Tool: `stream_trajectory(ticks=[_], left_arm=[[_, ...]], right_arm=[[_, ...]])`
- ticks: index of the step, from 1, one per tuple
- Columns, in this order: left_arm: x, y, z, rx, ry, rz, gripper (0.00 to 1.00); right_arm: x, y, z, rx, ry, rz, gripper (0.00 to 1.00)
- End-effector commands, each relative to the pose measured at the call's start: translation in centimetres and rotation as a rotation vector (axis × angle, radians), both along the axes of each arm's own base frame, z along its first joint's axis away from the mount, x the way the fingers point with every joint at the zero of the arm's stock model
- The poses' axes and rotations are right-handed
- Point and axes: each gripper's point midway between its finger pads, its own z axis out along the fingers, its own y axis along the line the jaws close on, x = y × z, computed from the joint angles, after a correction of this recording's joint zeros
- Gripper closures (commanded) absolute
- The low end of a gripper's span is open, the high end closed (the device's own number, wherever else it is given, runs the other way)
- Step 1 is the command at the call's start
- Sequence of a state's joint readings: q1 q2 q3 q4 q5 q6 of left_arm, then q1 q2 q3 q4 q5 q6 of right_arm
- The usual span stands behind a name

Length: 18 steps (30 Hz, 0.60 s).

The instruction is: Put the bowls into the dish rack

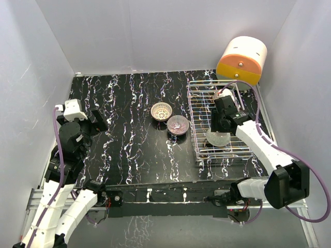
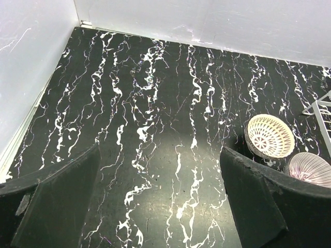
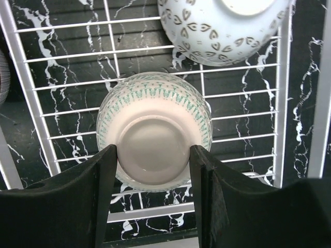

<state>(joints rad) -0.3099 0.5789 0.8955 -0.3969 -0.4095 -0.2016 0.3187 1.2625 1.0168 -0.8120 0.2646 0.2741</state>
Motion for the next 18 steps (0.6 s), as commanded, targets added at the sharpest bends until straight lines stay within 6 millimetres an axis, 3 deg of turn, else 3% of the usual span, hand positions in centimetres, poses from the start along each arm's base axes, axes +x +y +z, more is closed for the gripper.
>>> stream_trajectory(ticks=[1,10,18], left_arm=[[-0.3,-0.2,0.4,-0.017,-0.032,-0.016,0.03],[-0.9,-0.5,0.4,-0.029,-0.045,-0.031,0.03],[-1.2,-0.5,0.2,-0.032,-0.058,-0.034,0.03]], right_arm=[[0.5,-1.9,2.3,-0.044,-0.101,-0.114,0.6],[0.6,-4.6,1.9,-0.082,-0.077,-0.185,0.6],[0.9,-8.4,1.1,-0.108,-0.037,-0.277,0.6]])
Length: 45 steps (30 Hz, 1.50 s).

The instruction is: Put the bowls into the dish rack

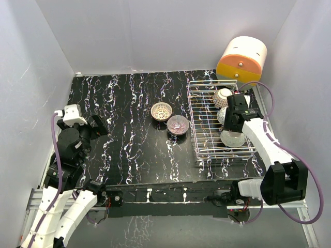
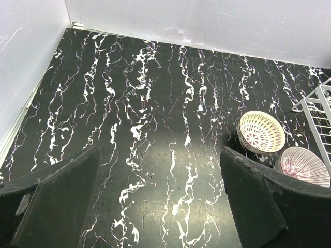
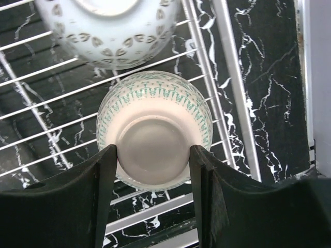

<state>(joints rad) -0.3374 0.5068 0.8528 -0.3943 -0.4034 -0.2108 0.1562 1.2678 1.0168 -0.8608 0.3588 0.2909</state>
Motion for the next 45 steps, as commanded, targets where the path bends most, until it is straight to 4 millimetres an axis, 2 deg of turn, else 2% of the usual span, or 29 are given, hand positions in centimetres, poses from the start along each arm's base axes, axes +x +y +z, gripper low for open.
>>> stream_trajectory(ticks=[1,5,11,22,28,30,32,41,45], left_arm=[[-0.2,-0.1,0.4,-0.012,-0.028,-0.001,0.03],[-0.3,-0.1,0.4,-0.012,-0.034,-0.004,0.03],[-0.4,0.0,0.3,-0.011,-0.038,0.001,0.03],[-0.5,0.3,0.1,-0.001,-0.041,0.015,0.03],[-0.6,0.4,0.2,-0.001,-0.045,0.018,0.03],[-0.7,0.5,0.4,-0.003,-0.051,0.02,0.03],[-0.8,0.6,0.5,-0.004,-0.054,0.022,0.03],[-0.7,0.3,0.4,-0.003,-0.059,0.013,0.03],[-0.7,0.4,0.3,-0.001,-0.056,0.015,0.03]], right_arm=[[1.5,-2.2,1.2,-0.03,-0.067,-0.052,0.6],[1.5,-2.5,0.6,-0.018,-0.052,-0.058,0.6],[1.9,-1.3,-0.3,0.039,-0.039,-0.007,0.53],[1.9,-0.9,-1.1,0.064,-0.008,0.01,0.55],[2.0,0.1,-1.8,0.105,0.028,0.049,0.55],[2.0,0.1,-2.1,0.103,0.043,0.048,0.52],[2.0,0.0,-2.1,0.1,0.049,0.044,0.43],[1.8,-1.2,-1.0,0.043,0.033,-0.005,0.29],[1.8,-1.5,-0.4,0.031,0.018,-0.011,0.2]])
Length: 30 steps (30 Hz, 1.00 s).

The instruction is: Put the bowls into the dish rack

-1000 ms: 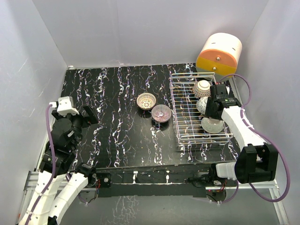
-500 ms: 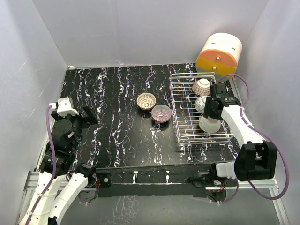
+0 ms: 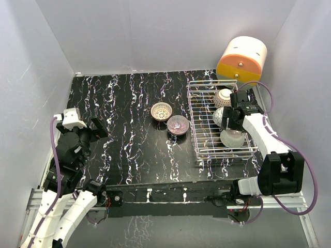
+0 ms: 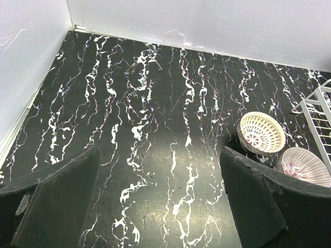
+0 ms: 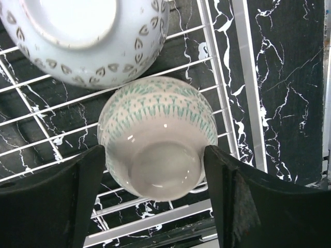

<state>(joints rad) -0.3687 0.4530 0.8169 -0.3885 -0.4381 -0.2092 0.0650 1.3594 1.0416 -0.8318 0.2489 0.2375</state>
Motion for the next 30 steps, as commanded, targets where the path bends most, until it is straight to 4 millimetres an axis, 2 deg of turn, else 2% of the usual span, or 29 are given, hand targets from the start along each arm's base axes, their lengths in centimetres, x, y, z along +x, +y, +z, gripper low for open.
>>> stream_trajectory(ticks=[1,2,4,6,7,13,18,23,30], left_arm=[[0.0,0.3,0.6,-0.001,-0.032,0.014,0.03],[0.0,0.2,0.5,-0.002,-0.031,0.013,0.03],[0.1,0.2,0.5,-0.002,-0.028,0.012,0.03],[0.1,0.1,0.5,-0.003,-0.027,0.011,0.03],[0.2,0.1,0.5,-0.003,-0.026,0.011,0.03],[0.2,0.1,0.5,-0.003,-0.022,0.01,0.03],[0.4,0.0,0.2,-0.002,-0.013,0.009,0.03],[0.6,-0.1,0.3,0.003,-0.008,0.01,0.03],[1.1,-0.5,0.3,-0.012,0.005,0.006,0.03]], right_arm=[[0.5,-0.7,1.5,-0.039,-0.043,-0.016,0.19],[0.5,-0.8,1.6,-0.041,-0.044,-0.016,0.18],[0.5,-0.8,1.9,-0.041,-0.05,-0.015,0.09],[0.5,-0.7,2.3,-0.038,-0.062,-0.013,0.06],[0.5,-0.7,2.4,-0.038,-0.065,-0.011,0.01],[0.4,-0.7,3.5,-0.035,-0.088,-0.009,0.0],[1.3,0.1,7.0,0.006,-0.198,0.017,0.0],[2.0,2.9,10.0,0.137,-0.275,0.113,0.0],[2.4,7.6,8.9,0.293,-0.258,0.244,0.0]])
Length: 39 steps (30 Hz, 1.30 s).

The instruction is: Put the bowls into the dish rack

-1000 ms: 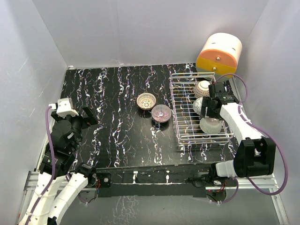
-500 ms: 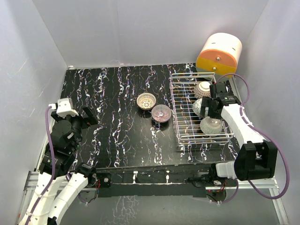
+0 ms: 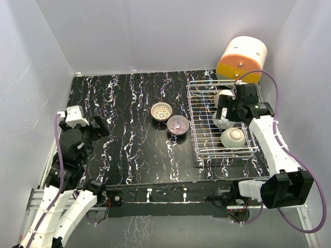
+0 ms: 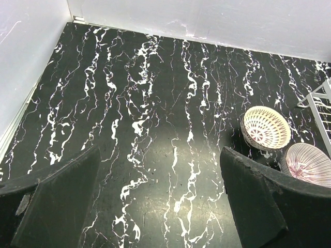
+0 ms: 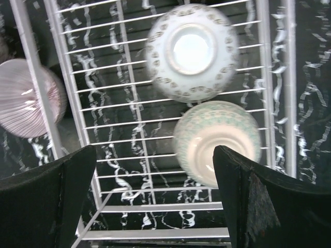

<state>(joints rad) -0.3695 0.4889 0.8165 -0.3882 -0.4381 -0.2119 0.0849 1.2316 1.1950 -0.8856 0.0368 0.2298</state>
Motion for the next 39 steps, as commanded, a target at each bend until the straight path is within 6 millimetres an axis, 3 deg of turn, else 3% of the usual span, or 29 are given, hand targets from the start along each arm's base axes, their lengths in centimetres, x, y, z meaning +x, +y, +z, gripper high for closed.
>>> stream_trajectory(ticks=[1,4,11,16,19,29,39], left_arm=[[0.5,-0.3,1.0,-0.026,-0.026,0.005,0.03],[0.7,-0.5,0.9,-0.033,-0.016,0.002,0.03],[1.2,-0.7,1.1,-0.024,0.004,0.002,0.03],[1.4,-0.5,1.3,-0.01,0.008,0.012,0.03],[1.6,-0.4,1.1,-0.002,0.017,0.017,0.03],[2.3,-0.7,0.0,0.009,0.042,0.017,0.03],[2.0,-0.4,-0.1,0.017,0.044,0.027,0.03]], right_arm=[[1.3,3.7,0.7,0.109,-0.06,0.121,0.0],[2.5,5.0,0.3,0.158,-0.091,0.151,0.0],[6.1,7.2,-2.6,0.239,-0.085,0.167,0.0],[7.9,9.6,-3.9,0.214,-0.076,0.201,0.0],[8.6,10.0,-4.8,0.182,-0.065,0.193,0.0],[10.0,6.8,-6.3,0.002,-0.093,0.066,0.0],[9.9,4.1,-7.9,-0.117,-0.069,-0.024,0.0]])
